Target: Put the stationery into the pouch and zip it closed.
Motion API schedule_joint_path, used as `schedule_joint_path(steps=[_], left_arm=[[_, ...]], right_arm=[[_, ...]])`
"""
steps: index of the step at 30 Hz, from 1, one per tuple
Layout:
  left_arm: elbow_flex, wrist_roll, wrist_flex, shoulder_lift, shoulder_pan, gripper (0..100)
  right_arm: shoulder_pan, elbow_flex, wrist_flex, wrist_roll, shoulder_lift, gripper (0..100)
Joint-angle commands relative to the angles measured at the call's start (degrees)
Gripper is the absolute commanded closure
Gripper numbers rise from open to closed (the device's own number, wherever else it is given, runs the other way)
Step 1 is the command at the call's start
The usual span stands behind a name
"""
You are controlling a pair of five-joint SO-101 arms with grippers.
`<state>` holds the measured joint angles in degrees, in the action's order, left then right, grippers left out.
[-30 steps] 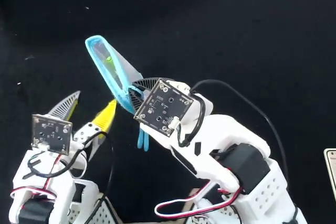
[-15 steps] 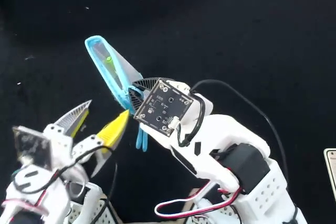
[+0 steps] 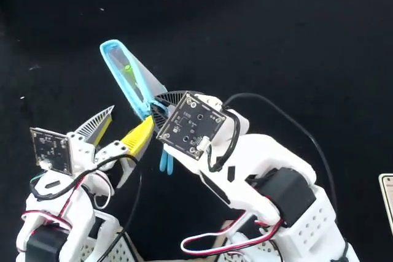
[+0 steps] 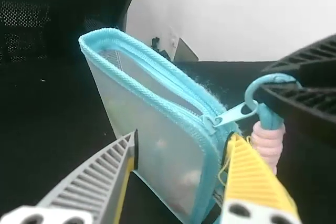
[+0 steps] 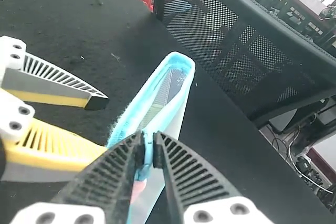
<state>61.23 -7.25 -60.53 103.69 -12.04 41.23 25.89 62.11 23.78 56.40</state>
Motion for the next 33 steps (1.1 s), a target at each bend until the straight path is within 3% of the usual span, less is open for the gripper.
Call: schedule_joint_path(steps=[1,14,22,33], left_arm=[[-0.8,-1.1,-2.1,-0.5,-4.0,72],[-0.1,2.0,-3.9,-1.0,-10.8,72],[6.7,2.4,5.4,-1.0,-10.2,72],[9.9,4.6,8.4,-0.6,0.5,72]], right_arm=[[0.4,-3.0,-0.3,-0.1,-0.1,98.8],[0.3,-3.0,-0.3,0.1,-0.4,98.8],[0.3,-3.0,0.0,0.1,-0.1,98.8],[0.3,-3.0,0.1,0.2,-0.1,98.8]])
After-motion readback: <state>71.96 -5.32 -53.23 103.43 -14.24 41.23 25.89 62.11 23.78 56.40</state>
